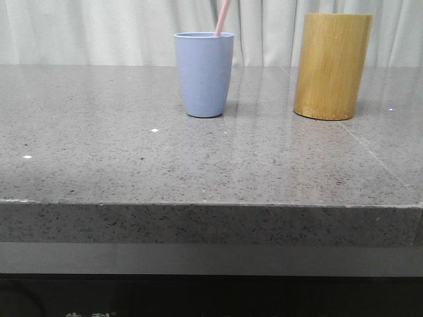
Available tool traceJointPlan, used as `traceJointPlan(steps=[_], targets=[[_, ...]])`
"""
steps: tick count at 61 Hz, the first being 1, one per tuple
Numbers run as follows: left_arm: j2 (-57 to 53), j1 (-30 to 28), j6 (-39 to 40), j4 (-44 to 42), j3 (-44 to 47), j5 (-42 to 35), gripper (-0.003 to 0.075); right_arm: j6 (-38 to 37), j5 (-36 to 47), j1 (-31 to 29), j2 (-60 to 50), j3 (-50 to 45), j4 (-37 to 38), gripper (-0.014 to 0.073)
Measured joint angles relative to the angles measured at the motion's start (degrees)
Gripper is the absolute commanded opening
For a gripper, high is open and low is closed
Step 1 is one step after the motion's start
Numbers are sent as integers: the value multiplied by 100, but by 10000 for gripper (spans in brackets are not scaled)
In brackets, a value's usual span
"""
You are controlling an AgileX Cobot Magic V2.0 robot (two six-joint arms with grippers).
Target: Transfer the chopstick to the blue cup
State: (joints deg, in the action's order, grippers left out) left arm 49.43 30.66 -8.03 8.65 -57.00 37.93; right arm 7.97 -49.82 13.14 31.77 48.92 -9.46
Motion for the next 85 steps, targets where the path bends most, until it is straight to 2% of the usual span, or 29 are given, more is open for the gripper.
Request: traceJointPlan(steps=[12,20,57,67,74,85], targets=[[0,0,0,0,0,0,-18,-3,0,0,0,0,0,34],[0,0,0,0,0,0,-19,-3,0,0,0,0,0,-74],[0,0,0,0,4,-15,-19,-3,0,0,0,0,34,-67],[-225,-44,0,18,380,-284,-19,-3,0,0,0,0,37,-67],[-786,-394,0,-112,999,-749,-19,-3,0,0,0,0,37,-67],[-2118,-1381,0,-169,2317,-1453,-19,-3,0,0,0,0,37,-67]])
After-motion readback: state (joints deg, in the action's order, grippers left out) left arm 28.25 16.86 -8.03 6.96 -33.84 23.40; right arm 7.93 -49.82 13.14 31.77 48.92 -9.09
